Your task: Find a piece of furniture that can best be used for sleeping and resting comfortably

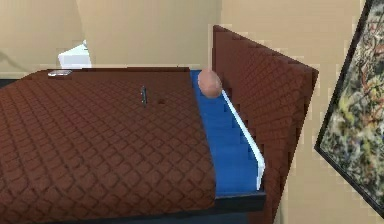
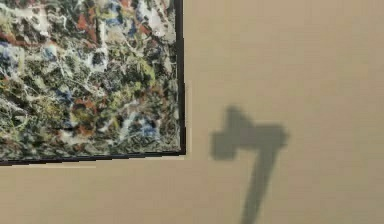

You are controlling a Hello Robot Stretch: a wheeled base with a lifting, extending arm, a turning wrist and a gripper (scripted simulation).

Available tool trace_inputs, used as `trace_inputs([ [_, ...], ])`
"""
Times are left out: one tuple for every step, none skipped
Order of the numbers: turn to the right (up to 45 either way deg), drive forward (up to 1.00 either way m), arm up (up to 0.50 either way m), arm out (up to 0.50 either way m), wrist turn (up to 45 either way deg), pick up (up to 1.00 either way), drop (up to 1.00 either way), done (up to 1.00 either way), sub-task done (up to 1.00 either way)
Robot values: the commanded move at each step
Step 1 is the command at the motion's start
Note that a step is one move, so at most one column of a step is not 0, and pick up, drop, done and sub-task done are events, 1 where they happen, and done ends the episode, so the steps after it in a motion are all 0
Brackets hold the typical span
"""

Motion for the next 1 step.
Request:
trace_inputs([
  [-21.0,0.0,0.0,0.0,0.0,0.0,0.0,0.0,0.0],
])
